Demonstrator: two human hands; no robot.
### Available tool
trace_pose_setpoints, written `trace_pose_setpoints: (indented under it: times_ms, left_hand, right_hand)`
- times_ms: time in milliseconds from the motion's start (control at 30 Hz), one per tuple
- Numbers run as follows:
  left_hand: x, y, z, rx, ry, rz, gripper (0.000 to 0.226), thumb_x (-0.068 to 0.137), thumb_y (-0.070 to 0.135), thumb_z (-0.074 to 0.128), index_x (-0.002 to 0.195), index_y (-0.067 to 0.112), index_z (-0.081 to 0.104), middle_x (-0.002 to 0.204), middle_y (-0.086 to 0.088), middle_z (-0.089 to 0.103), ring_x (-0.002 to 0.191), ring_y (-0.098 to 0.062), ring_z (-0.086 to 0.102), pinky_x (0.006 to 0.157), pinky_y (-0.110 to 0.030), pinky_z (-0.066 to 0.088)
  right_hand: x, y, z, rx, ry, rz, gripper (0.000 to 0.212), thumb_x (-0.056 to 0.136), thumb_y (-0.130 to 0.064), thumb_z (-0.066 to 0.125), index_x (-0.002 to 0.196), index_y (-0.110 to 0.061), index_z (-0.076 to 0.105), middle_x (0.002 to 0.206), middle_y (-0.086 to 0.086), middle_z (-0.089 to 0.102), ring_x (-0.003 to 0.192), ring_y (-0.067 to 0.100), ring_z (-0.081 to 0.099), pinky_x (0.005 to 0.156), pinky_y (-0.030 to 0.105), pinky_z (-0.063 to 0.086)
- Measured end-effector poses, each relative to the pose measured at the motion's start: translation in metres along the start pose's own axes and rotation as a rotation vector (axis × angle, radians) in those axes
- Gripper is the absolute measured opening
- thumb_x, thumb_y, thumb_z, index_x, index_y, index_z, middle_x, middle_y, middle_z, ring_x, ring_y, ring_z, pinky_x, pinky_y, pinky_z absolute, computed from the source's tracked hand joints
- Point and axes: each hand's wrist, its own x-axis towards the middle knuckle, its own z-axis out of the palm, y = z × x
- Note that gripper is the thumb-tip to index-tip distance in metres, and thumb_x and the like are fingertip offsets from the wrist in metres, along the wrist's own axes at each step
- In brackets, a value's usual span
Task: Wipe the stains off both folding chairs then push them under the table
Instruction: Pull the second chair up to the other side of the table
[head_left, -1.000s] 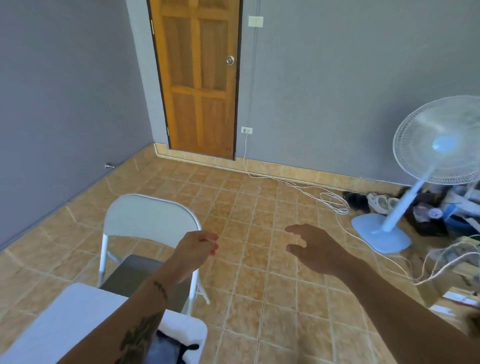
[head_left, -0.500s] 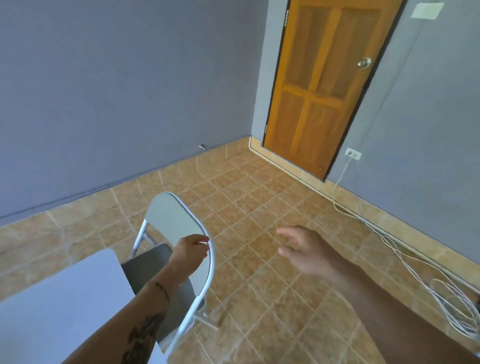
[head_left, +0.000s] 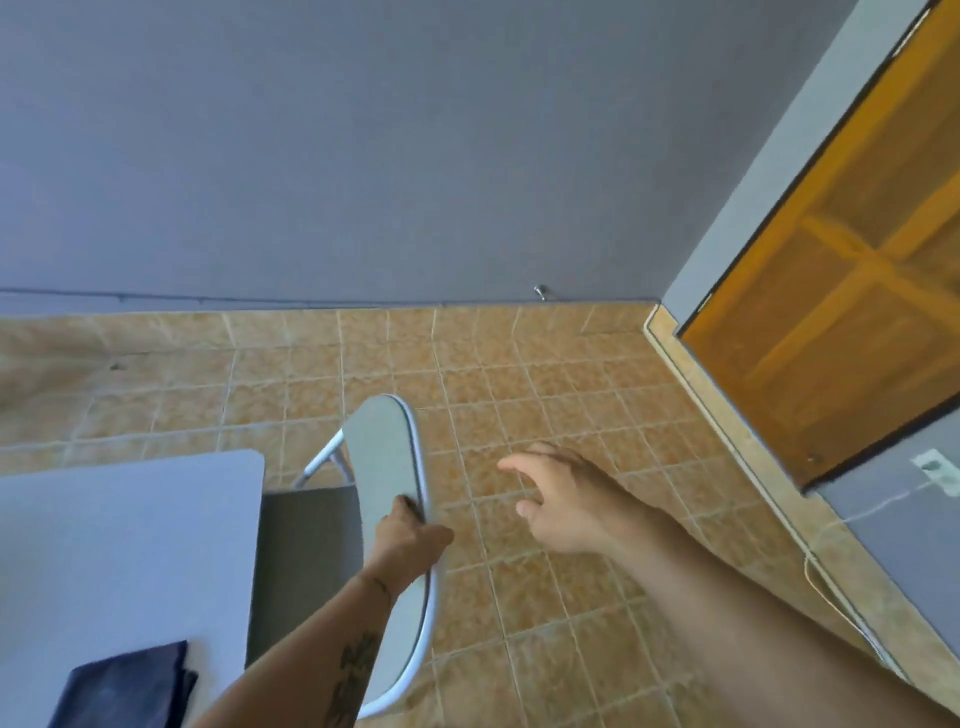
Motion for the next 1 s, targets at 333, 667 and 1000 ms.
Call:
trace_pose_setpoints:
  times_ms: [333, 667, 1000]
  left_hand:
    - [0.030, -0.002, 0.000, -0.004, 0.034, -0.131, 0.078, 0.063, 0.035, 0.082, 0.135, 0.022, 0.054, 0.123, -0.001, 0.062, 0.105, -0.020, 0.061, 0.088, -0.029, 0.051]
    - [0.012, 0.014, 0.039, -0.295, 0.277, -0.398, 0.081, 0.065, 0.037, 0.073, 0.141, 0.047, 0.045, 0.134, 0.005, 0.058, 0.110, -0.011, 0.059, 0.093, -0.022, 0.045]
    - [0.018, 0.021, 0.088, -0.244, 0.386, -0.660, 0.074, 0.075, 0.072, 0.045, 0.142, 0.059, 0.015, 0.138, -0.001, 0.043, 0.126, -0.032, 0.042, 0.105, -0.066, 0.030]
  right_hand:
    - [0.164, -0.022, 0.019, -0.314, -0.260, -0.463, 0.055, 0.089, -0.023, 0.054, 0.143, -0.025, 0.043, 0.147, 0.003, 0.041, 0.134, 0.027, 0.037, 0.106, 0.036, 0.036]
    - [0.244, -0.015, 0.030, -0.768, -0.394, -0.938, 0.056, 0.086, -0.025, 0.050, 0.141, -0.029, 0.039, 0.143, 0.007, 0.040, 0.135, 0.032, 0.030, 0.113, 0.053, 0.027]
    - [0.295, -0.011, 0.050, -0.775, -0.513, -1.019, 0.057, 0.091, -0.064, 0.038, 0.145, -0.044, 0.034, 0.157, 0.002, 0.027, 0.149, 0.034, 0.003, 0.116, 0.063, 0.000]
